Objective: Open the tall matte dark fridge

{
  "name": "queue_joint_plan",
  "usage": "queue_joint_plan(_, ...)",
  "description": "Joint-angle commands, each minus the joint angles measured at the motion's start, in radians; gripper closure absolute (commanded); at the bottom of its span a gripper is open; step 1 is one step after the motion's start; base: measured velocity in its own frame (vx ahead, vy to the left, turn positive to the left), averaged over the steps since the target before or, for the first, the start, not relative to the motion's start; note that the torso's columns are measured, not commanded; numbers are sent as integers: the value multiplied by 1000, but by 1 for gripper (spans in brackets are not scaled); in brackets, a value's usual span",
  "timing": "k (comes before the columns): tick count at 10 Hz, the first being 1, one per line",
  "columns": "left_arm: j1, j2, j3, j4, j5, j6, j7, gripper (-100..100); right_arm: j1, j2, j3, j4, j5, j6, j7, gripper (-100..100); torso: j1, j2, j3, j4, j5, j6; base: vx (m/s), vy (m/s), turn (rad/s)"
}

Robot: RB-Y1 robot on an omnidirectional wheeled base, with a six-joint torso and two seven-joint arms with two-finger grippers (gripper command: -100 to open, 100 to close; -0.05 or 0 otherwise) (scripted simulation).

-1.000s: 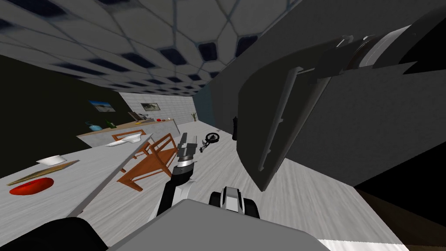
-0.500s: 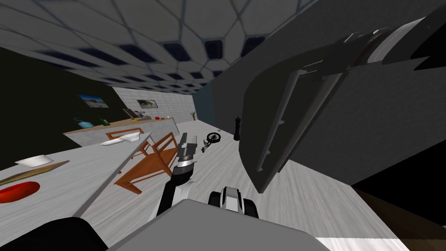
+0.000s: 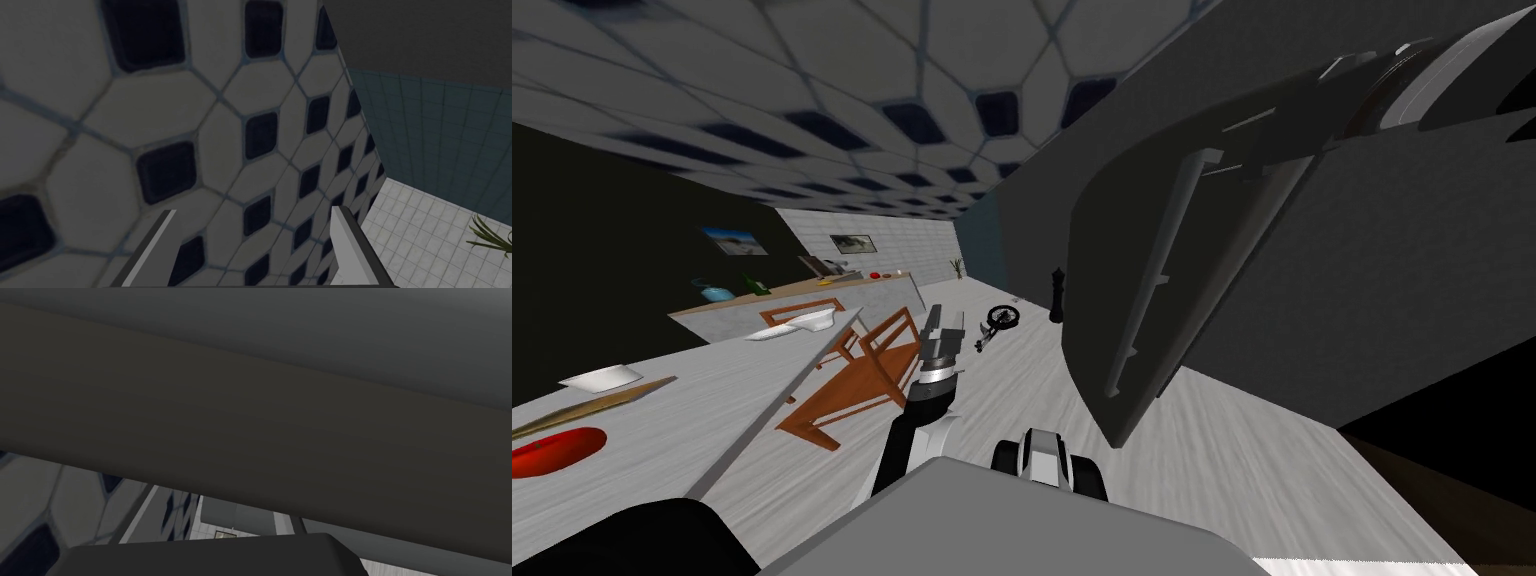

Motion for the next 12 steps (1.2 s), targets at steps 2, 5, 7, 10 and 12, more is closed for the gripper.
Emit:
queue_joint_plan(2,0,0,0,0,0,0,0,0,5,-12,2,11,19,8,-6,100,10,0,2,3,3,3,21,217,-89)
queue_joint_plan(5,0,0,0,0,0,0,0,0,11,-31,2,27,46,15,-18,100,9,1,0,4,6,-1,5,226,-53)
queue_joint_plan(7,0,0,0,0,0,0,0,0,14,-44,2,38,65,20,-27,100,7,-1,-2,6,7,1,66,283,-72)
queue_joint_plan(10,0,0,0,0,0,0,0,0,19,-64,1,54,92,28,-39,100,10,-1,-3,6,11,-3,5,268,-64)
queue_joint_plan(12,0,0,0,0,0,0,0,0,20,-65,24,65,114,17,-50,100,0,2,0,7,6,0,7,150,-53)
